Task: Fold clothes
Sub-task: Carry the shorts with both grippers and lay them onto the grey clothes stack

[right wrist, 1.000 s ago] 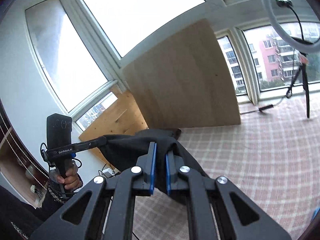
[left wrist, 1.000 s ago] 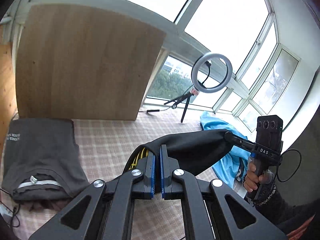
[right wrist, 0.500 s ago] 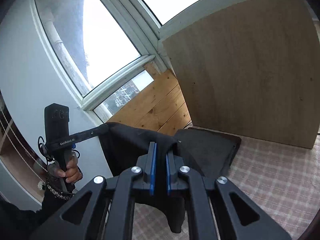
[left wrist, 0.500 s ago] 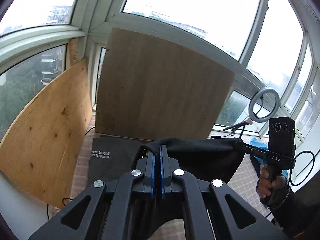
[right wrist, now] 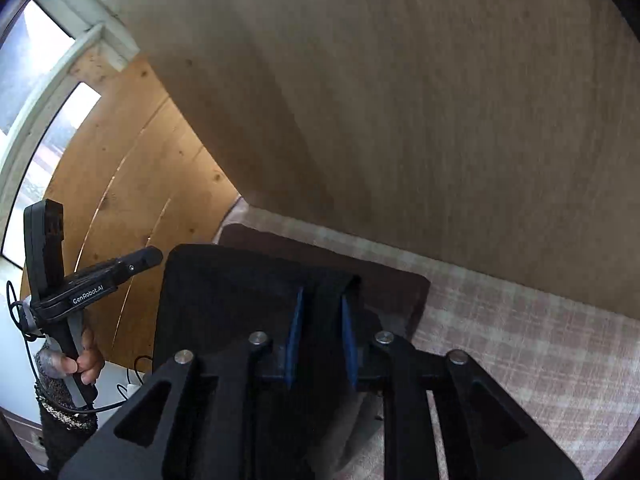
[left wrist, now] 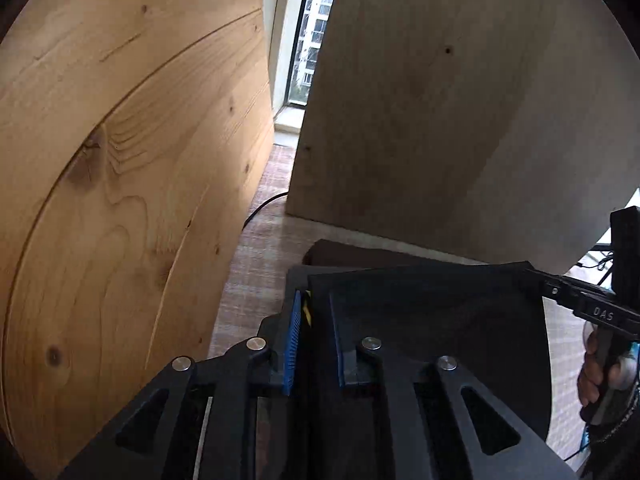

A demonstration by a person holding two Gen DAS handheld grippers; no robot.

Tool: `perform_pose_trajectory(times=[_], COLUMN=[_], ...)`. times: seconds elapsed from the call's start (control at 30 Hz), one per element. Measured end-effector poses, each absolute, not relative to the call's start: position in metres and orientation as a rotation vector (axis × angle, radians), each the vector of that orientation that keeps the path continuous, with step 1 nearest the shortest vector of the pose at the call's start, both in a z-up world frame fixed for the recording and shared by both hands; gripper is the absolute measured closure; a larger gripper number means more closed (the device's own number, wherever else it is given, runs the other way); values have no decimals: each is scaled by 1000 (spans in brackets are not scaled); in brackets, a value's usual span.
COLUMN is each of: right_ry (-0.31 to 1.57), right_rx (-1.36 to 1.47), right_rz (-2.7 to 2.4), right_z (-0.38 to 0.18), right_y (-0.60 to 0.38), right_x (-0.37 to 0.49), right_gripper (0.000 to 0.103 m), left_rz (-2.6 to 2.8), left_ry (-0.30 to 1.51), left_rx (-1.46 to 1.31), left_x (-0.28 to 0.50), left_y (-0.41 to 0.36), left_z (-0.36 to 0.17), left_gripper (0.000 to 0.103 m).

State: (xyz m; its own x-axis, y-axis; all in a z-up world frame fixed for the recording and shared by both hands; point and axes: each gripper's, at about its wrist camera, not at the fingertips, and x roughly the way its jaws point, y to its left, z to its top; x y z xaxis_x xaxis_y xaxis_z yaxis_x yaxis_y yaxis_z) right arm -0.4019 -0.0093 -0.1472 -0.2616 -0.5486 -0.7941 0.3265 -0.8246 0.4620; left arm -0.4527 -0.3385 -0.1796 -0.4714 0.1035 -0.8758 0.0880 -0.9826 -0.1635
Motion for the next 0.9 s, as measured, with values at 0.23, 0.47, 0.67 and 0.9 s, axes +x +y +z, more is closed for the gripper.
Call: perform_pose_trajectory(times=[0.23, 0.47, 0.67, 0.9], right_ry=[-268, 50, -131, 37], right_rx=[1265, 1298, 1339, 1157], right_rz=[-2210, -2125, -2187, -2151], right_z=[-125, -160, -146, -136], right_y=[22, -42, 3, 39], right_x=[-369, -348, -353, -251], right_gripper=[68, 68, 68, 68], left_rz=[2709, 2648, 2718, 2602], left_ry=[-392, -298, -344, -182], left_rx=[-1380, -1536, -1551, -1374], left_x=[-406, -417, -403, -311], left_y=[-339, -308, -316, -255], left_z=[-156, -208, -197, -159], left_gripper=[81, 80, 81, 70])
